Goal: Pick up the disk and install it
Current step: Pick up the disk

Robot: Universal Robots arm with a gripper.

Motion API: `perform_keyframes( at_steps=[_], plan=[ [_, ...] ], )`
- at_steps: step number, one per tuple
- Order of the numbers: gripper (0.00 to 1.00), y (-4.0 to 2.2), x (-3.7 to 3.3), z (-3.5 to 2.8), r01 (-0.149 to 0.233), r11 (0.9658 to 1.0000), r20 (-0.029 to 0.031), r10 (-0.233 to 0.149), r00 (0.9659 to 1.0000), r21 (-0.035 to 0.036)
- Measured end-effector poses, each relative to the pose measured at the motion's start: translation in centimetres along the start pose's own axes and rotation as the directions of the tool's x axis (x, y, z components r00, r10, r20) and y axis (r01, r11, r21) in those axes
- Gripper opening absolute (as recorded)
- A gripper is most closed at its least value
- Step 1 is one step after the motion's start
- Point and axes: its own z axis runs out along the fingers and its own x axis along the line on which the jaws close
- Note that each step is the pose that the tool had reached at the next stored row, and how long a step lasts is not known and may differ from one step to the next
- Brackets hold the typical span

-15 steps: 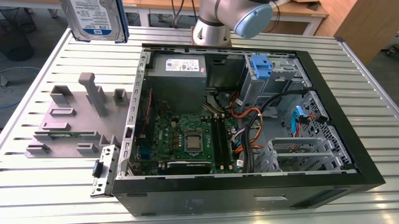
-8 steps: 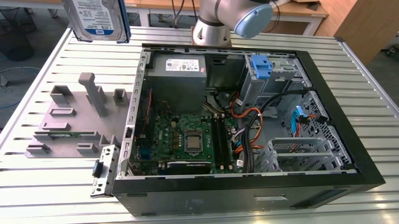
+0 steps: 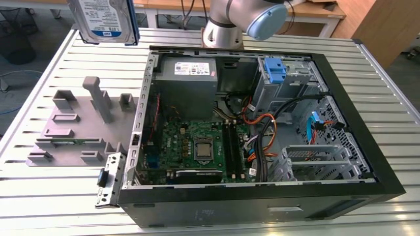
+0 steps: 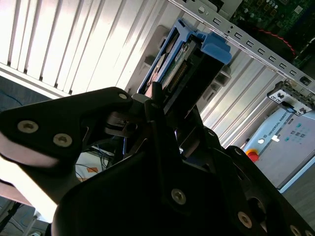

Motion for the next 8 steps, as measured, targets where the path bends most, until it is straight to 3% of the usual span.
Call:
perform_keyframes(
  at_steps=[8],
  plan=[
    [0.35,-0.11,0.00,0.00,0.000,1.0000,-0.0001,0.000,1.0000,-0.0001]
  ],
)
